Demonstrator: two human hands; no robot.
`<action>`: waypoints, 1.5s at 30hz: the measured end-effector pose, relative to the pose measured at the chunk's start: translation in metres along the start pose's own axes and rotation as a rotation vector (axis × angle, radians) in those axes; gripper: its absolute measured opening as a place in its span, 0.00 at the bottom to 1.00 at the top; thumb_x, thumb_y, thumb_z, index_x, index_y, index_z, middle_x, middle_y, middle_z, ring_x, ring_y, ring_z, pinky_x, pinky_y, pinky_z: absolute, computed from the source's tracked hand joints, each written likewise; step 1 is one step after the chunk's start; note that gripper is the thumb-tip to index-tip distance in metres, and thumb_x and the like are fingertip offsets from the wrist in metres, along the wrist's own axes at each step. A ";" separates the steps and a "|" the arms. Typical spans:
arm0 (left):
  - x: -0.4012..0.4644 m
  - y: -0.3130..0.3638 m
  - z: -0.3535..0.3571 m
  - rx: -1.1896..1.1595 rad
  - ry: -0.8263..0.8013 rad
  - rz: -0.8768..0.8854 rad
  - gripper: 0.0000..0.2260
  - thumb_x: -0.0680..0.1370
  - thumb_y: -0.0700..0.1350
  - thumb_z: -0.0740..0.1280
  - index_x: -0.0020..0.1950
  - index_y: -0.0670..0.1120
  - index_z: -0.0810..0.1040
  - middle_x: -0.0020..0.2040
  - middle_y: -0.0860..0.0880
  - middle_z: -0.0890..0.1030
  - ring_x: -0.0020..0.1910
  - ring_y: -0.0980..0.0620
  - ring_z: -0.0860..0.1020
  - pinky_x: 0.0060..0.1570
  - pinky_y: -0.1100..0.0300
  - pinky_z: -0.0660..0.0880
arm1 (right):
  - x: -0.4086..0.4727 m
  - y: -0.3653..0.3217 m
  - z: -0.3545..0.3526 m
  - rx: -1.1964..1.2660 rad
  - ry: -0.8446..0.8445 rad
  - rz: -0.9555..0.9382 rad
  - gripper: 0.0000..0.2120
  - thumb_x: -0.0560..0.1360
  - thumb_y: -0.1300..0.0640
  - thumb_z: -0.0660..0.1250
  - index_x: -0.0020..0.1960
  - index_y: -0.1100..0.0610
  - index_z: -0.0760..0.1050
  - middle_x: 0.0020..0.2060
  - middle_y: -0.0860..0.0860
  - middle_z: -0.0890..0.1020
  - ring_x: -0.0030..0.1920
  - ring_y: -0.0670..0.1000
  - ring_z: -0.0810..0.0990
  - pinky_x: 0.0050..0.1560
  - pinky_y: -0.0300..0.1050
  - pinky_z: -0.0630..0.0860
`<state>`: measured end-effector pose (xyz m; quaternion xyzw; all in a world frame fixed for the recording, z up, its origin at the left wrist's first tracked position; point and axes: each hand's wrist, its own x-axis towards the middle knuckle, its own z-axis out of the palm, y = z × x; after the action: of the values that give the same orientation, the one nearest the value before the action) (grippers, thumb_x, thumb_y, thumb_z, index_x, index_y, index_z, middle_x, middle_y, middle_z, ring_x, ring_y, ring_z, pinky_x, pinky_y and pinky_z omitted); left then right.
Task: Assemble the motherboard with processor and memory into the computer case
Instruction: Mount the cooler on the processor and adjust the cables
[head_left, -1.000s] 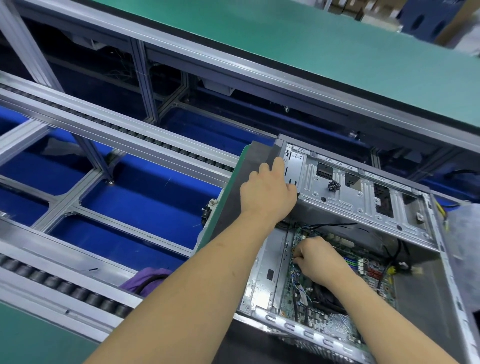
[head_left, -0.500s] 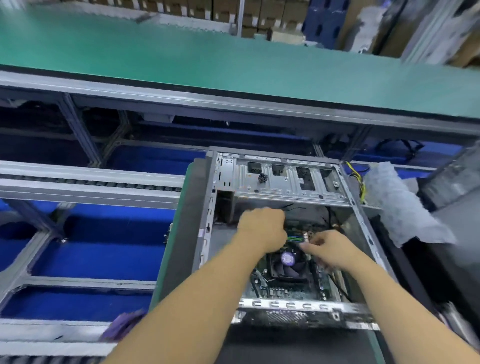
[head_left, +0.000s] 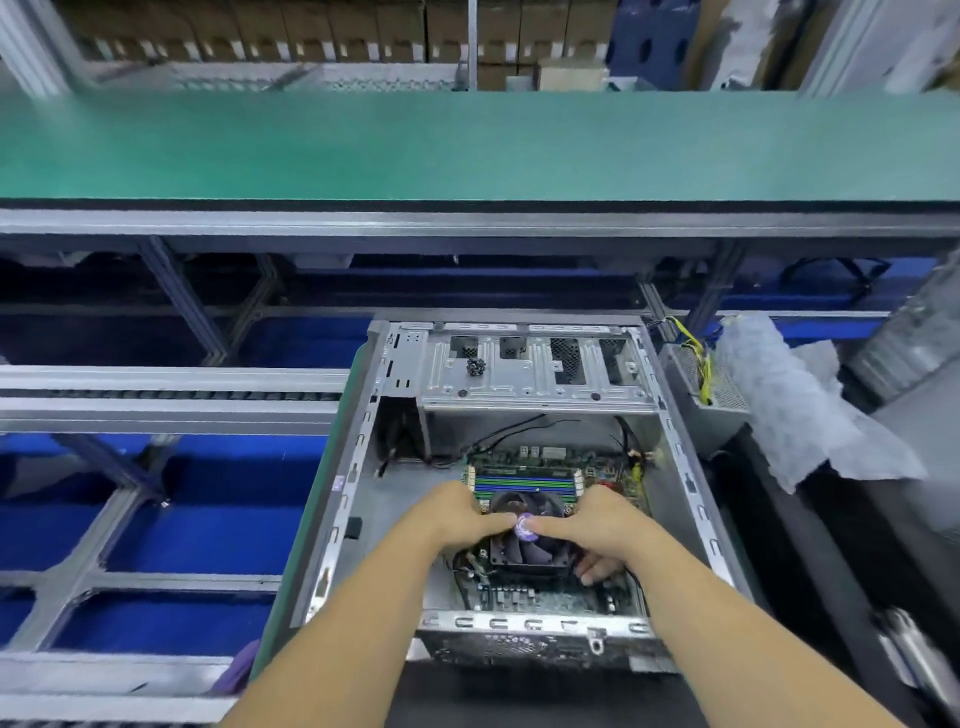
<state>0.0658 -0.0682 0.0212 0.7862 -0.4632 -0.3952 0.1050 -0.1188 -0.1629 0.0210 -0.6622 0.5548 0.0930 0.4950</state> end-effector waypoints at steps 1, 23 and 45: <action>0.000 -0.001 0.001 -0.015 0.011 -0.002 0.28 0.76 0.59 0.70 0.27 0.48 0.59 0.19 0.54 0.56 0.21 0.53 0.57 0.28 0.58 0.54 | 0.000 0.000 0.001 -0.005 0.002 0.000 0.34 0.61 0.34 0.80 0.35 0.57 0.63 0.18 0.53 0.72 0.28 0.57 0.85 0.28 0.46 0.80; -0.013 0.007 -0.002 0.456 -0.149 -0.072 0.07 0.75 0.44 0.59 0.37 0.46 0.70 0.35 0.49 0.73 0.37 0.48 0.74 0.38 0.58 0.70 | -0.010 -0.010 0.008 -0.208 0.032 0.011 0.40 0.66 0.27 0.71 0.58 0.60 0.69 0.49 0.56 0.79 0.38 0.58 0.86 0.31 0.53 0.84; -0.008 0.034 0.008 0.624 0.388 0.351 0.15 0.80 0.50 0.57 0.64 0.50 0.74 0.60 0.48 0.76 0.60 0.45 0.72 0.55 0.50 0.71 | -0.015 -0.015 0.008 -0.526 0.409 -0.252 0.14 0.82 0.46 0.57 0.48 0.56 0.73 0.49 0.56 0.81 0.49 0.59 0.80 0.43 0.48 0.73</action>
<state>0.0363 -0.0784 0.0379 0.7493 -0.6597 -0.0561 0.0129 -0.1083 -0.1493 0.0354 -0.8352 0.5134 0.0362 0.1940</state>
